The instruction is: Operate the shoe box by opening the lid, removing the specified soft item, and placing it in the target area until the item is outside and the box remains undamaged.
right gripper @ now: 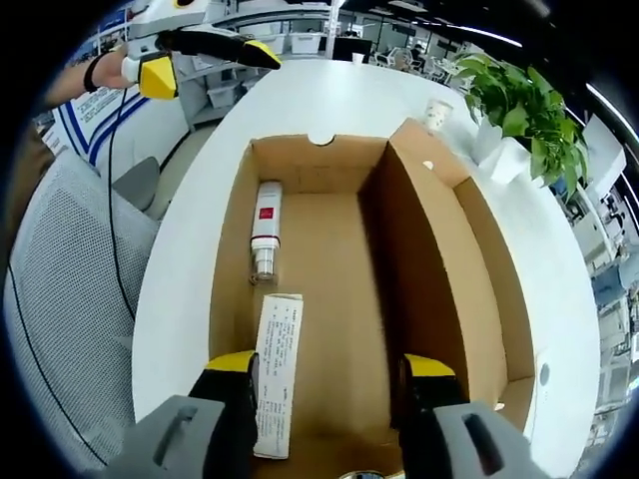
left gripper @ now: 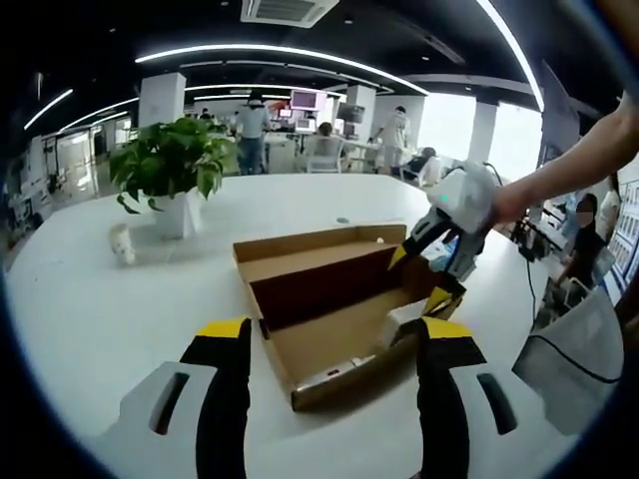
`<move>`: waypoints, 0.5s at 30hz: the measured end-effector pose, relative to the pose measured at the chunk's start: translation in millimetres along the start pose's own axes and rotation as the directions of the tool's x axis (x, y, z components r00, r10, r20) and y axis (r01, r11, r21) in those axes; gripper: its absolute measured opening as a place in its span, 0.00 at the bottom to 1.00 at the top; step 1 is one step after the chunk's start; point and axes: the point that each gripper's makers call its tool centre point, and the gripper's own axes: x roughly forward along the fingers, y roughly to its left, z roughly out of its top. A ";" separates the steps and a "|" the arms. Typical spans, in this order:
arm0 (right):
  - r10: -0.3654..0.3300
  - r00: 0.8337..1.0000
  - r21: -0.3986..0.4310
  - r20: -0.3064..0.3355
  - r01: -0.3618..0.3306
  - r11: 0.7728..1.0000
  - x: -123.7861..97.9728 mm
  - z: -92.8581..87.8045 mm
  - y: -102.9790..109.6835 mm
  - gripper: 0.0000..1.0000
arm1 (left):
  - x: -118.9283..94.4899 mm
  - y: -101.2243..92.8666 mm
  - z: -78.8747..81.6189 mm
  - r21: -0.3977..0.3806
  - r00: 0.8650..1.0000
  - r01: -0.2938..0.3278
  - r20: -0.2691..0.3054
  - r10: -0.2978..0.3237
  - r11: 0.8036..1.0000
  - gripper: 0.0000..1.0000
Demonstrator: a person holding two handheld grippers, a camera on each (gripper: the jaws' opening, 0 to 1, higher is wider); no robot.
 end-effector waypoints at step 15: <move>0.048 0.998 0.019 -0.031 -0.048 0.999 12.8 2.3 18.2 0.45 | 1.1 -0.5 2.1 -0.003 1.000 0.003 0.006 -0.003 1.000 0.67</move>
